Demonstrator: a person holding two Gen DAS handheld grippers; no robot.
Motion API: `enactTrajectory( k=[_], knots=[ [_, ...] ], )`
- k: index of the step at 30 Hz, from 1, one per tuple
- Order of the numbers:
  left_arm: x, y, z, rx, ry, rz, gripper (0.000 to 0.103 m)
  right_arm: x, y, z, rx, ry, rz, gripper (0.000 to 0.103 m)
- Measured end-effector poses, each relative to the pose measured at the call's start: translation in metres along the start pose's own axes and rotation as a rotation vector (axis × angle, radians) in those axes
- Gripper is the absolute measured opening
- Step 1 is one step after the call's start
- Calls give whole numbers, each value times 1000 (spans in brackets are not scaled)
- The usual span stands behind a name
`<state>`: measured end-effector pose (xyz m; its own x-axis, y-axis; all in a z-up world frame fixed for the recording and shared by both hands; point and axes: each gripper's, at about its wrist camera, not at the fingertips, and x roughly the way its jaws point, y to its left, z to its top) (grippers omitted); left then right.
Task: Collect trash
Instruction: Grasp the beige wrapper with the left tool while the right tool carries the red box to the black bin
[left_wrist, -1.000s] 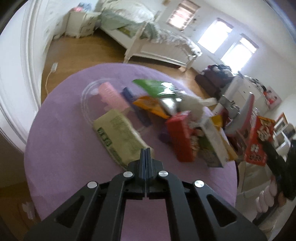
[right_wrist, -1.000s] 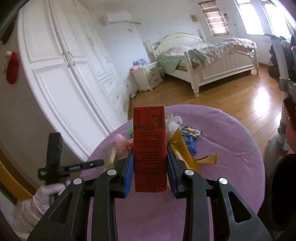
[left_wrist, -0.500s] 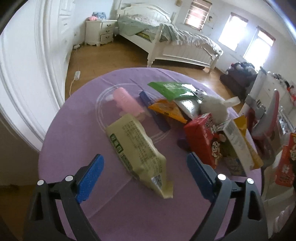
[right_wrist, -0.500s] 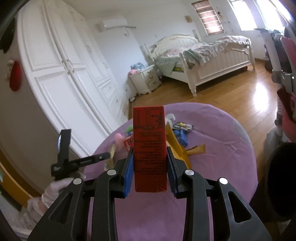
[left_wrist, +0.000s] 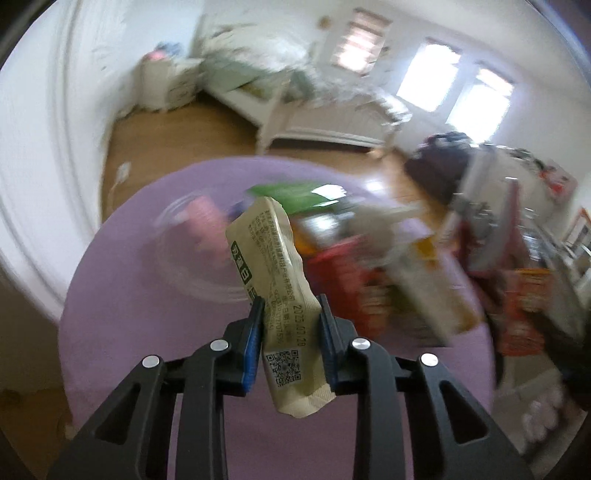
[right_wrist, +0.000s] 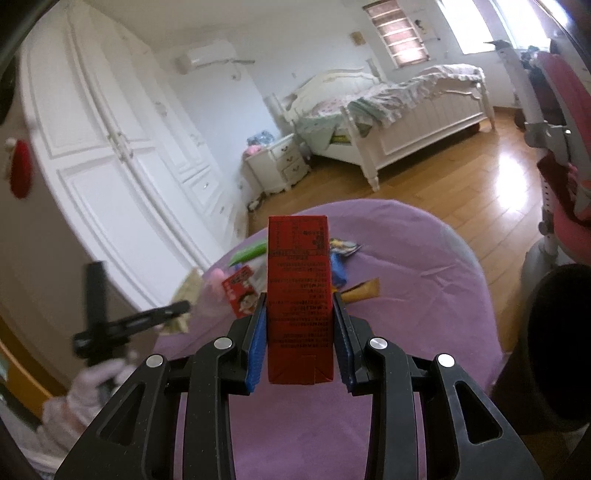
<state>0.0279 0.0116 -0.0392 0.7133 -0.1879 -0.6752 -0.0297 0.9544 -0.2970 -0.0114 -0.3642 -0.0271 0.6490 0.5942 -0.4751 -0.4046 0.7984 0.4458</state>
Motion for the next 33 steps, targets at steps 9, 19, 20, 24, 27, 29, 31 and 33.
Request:
enactTrajectory(
  k=[9,19,20,24,27,29,31,33],
  knots=[
    [18,-153,6,220,46,-401,28,-54,-69,5,151,-167,-208,33],
    [132,-310,-35,378,271,-685,28,-117,-184,-28,434,-237,-470,33],
    [146,-324,-40,385,303,-699,28,-118,-191,-32,456,-236,-482,33],
    [175,-367,-50,431,348,-728,28,-122,-218,-44,517,-235,-503,33],
    [189,-388,-56,470,394,-735,34,-125,-236,-48,556,-241,-507,34],
    [193,-396,-55,499,397,-689,61,-127,-243,-49,579,-237,-501,52],
    [186,-393,-49,483,340,-669,91,-135,-242,-51,593,-259,-497,72],
    [176,-384,-44,462,287,-688,94,-140,-241,-49,592,-273,-500,72]
  ],
)
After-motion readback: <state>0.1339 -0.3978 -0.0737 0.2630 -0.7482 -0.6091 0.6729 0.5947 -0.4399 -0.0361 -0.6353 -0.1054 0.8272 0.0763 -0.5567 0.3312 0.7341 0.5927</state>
